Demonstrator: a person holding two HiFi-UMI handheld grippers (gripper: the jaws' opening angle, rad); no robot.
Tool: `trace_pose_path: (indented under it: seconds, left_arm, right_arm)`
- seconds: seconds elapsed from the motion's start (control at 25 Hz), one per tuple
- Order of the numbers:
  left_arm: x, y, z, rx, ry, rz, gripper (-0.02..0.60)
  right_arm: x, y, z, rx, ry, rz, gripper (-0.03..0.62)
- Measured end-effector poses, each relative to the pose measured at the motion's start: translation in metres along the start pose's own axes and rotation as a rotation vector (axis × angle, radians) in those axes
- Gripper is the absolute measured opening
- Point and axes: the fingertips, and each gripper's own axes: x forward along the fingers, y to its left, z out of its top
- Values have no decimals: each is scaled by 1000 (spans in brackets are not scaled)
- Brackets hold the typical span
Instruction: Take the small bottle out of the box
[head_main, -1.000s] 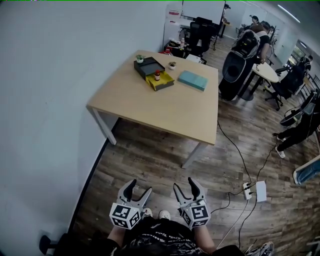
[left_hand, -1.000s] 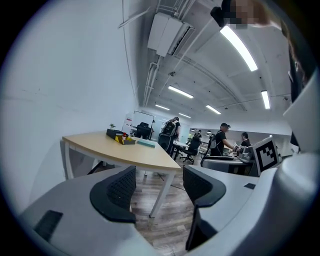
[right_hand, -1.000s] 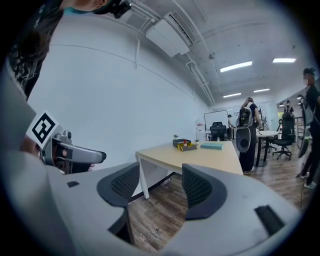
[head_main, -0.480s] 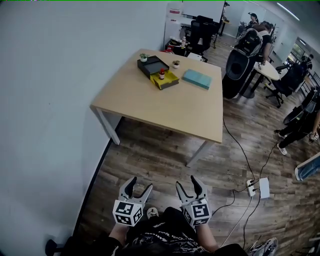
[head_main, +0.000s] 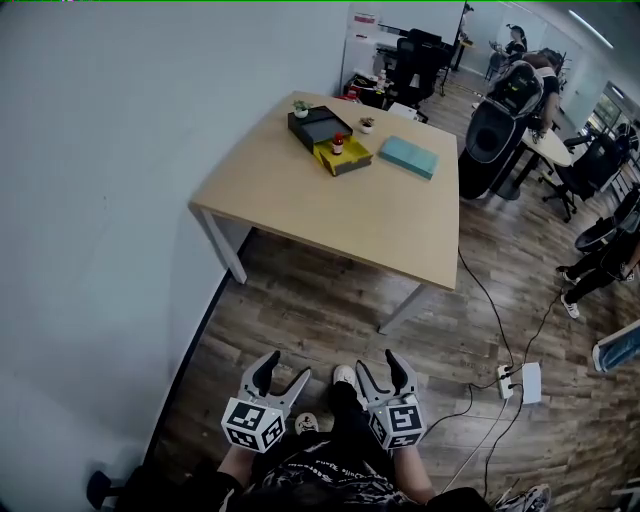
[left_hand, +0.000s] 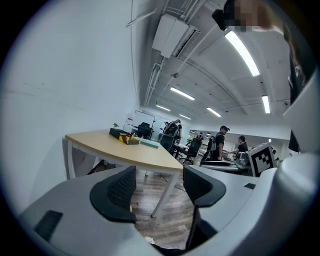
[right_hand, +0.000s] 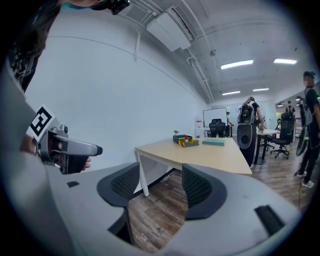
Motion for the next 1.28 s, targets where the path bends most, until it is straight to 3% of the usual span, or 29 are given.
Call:
trace_pose_path:
  seconds: [0.24,0.48,0.8,1.28]
  left_arm:
    - [30,19,7,-14,-13,50,301]
    - [72,39,15,-28,14,163,301]
    - [145,40,37,-9,3,189,301]
    - [262,23,57,-1,19,178,301]
  right_arm:
    - [40,-23,7,-77,24,9,276]
    - [93,-48,25,-103,16,75,276]
    - [152,-91,50,-87,-16,175,276]
    - [210,-183,70,-61,-31,214,276]
